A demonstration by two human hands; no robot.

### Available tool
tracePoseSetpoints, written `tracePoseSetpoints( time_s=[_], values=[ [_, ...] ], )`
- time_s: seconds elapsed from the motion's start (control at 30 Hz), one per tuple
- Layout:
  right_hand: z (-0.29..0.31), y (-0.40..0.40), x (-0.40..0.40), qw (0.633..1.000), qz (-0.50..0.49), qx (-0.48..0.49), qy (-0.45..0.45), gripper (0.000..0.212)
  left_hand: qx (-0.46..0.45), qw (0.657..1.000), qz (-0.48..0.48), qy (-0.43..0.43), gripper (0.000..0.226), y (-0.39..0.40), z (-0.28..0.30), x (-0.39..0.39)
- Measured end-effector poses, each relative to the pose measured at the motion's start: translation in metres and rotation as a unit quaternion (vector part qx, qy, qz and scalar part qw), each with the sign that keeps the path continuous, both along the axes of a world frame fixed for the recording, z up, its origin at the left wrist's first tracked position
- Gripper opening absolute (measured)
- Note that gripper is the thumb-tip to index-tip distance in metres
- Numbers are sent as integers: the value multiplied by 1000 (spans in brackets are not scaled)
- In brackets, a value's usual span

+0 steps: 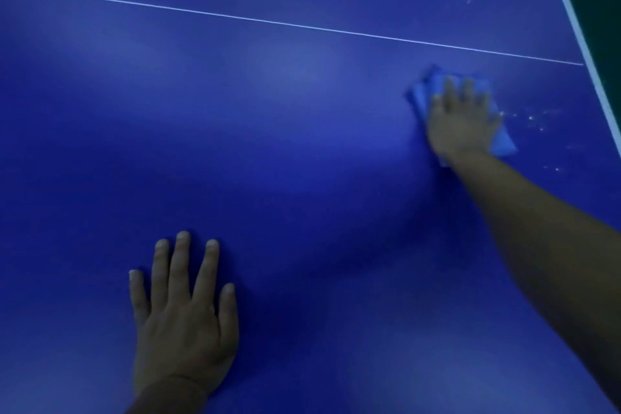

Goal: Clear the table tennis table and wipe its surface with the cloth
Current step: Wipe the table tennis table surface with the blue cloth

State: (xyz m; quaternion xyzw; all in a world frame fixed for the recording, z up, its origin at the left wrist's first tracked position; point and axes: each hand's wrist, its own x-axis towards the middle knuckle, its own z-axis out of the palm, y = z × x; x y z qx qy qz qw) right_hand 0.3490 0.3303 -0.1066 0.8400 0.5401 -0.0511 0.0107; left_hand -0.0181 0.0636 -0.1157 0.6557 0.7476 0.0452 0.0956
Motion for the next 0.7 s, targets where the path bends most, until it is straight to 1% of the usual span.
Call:
tracePoseSetpoints(
  time_s=[0.03, 0.07, 0.1, 0.17, 0.23, 0.33, 0.4, 0.47, 0.53, 0.6, 0.63, 0.7],
  values=[
    [6, -5, 19, 998, -54, -7, 27, 58, -2, 1000, -1, 2, 63, 0, 0, 0],
    [9, -11, 25, 996, -80, -15, 39, 57, -2, 1000, -1, 2, 63, 0, 0, 0],
    [11, -15, 19, 996, -79, -18, 37, 56, -1, 1000, -2, 1, 64, 0, 0, -1],
    [4, -20, -19, 1000, -11, -12, 15, 55, 4, 1000, -3, -1, 64, 0, 0, -1],
    [-5, -20, -76, 995, 98, 1, -6, 55, 6, 1000, -5, -5, 65, 1, 0, -1],
    [-13, -15, -173, 968, 252, 22, -3, 55, -1, 1000, -6, 8, 65, 2, -1, 0],
    [-10, -2, -226, 949, 313, 25, 25, 55, -1, 1000, -4, 12, 63, 2, -1, 0],
    [-5, 15, -254, 936, 349, 17, 48, 55, 1, 1000, 0, 12, 66, 1, -2, 0],
    [-3, 39, -250, 933, 356, 9, 52, 55, 5, 1000, 4, 16, 68, 1, -3, 0],
    [-4, 65, -210, 945, 325, 2, 20, 57, 8, 1000, 5, 16, 69, 1, -3, 1],
    [-5, 79, -179, 956, 292, 5, -4, 58, 8, 1000, 6, 18, 69, 1, -2, 1],
    [-7, 99, -99, 984, 176, 11, -20, 57, 7, 1000, 3, 23, 69, 1, -2, 0]
  ],
)
